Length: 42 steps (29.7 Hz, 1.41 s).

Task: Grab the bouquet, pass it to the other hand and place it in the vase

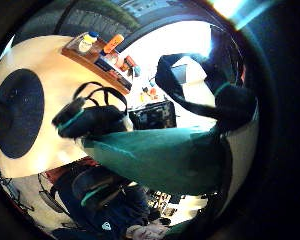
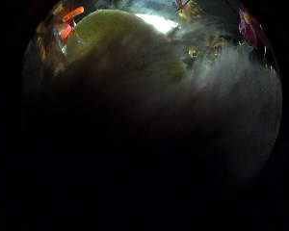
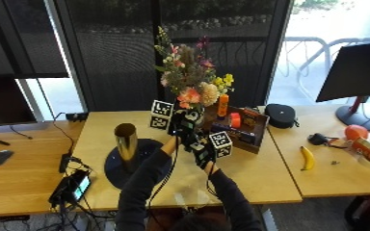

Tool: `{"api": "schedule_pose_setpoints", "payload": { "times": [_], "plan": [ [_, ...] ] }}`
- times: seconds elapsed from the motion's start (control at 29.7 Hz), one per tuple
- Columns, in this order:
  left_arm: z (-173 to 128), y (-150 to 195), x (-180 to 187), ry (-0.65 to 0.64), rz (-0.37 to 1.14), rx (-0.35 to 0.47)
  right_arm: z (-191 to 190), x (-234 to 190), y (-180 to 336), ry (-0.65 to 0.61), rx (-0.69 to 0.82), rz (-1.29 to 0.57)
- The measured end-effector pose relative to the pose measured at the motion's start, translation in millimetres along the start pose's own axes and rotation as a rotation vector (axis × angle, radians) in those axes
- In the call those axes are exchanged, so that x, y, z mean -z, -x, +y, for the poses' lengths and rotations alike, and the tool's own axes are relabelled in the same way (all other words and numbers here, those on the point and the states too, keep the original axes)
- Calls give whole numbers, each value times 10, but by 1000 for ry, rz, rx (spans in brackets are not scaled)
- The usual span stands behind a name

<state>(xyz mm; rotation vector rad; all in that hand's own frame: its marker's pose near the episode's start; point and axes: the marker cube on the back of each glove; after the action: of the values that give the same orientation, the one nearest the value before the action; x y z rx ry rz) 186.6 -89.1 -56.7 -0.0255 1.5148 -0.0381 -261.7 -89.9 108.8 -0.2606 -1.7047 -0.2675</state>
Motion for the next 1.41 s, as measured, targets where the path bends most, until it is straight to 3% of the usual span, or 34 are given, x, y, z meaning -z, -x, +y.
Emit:
{"api": "schedule_pose_setpoints", "payload": {
  "times": [0.34, 0.61, 1.04, 1.41],
  "plan": [
    [115, -695, 598, -117, -55, -71, 107, 204, 125, 0, 79, 71],
    [128, -1218, 1213, -249, -27, -117, 118, 385, 57, -56, 57, 79],
    [57, -1408, 1801, -378, -101, -114, 74, 557, -23, -120, 35, 49],
    [-12, -1240, 2300, -460, -125, -80, 100, 642, -80, -140, 23, 50]
  ]
}}
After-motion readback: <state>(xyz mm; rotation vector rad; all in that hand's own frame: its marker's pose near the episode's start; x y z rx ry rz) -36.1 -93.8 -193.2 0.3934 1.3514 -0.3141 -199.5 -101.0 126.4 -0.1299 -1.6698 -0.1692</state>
